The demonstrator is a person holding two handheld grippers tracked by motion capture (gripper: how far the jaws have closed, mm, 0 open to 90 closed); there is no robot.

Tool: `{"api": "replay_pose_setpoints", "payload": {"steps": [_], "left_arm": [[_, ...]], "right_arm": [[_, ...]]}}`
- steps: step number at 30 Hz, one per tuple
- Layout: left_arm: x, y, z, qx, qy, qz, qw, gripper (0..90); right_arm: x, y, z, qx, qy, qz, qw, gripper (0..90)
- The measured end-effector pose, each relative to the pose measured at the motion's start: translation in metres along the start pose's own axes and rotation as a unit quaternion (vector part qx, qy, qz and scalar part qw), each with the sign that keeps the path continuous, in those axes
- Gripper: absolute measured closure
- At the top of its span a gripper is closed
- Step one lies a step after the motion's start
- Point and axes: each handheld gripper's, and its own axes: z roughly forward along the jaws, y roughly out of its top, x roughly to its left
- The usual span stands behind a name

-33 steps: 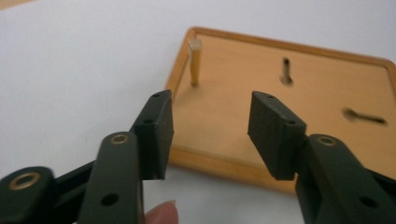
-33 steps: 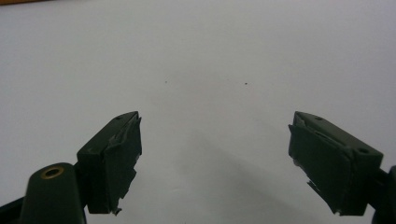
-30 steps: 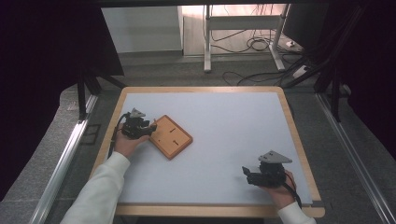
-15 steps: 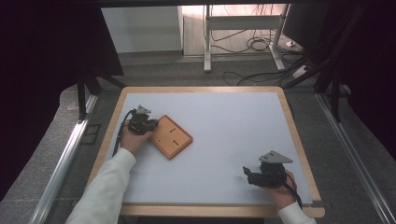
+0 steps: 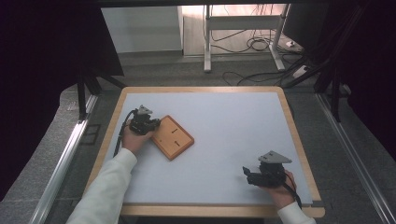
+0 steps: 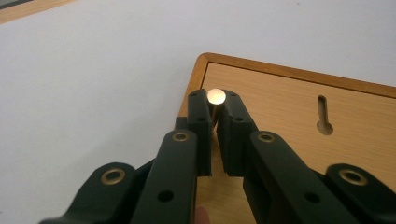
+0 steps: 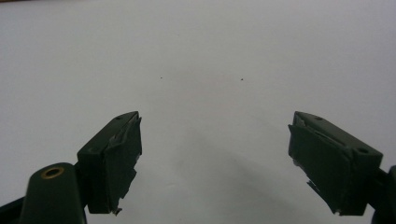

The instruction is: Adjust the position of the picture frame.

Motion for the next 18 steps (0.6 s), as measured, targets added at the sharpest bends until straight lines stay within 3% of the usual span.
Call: {"api": "replay_pose_setpoints", "payload": {"steps": [18], "left_arm": [[-0.053, 0.019, 0.019, 0.001, -0.042, 0.027, 0.9988, 85.1]], "right_arm": [[-0.003, 0.000, -0.002, -0.006, -0.006, 0.004, 1.0000, 17.5]]}}
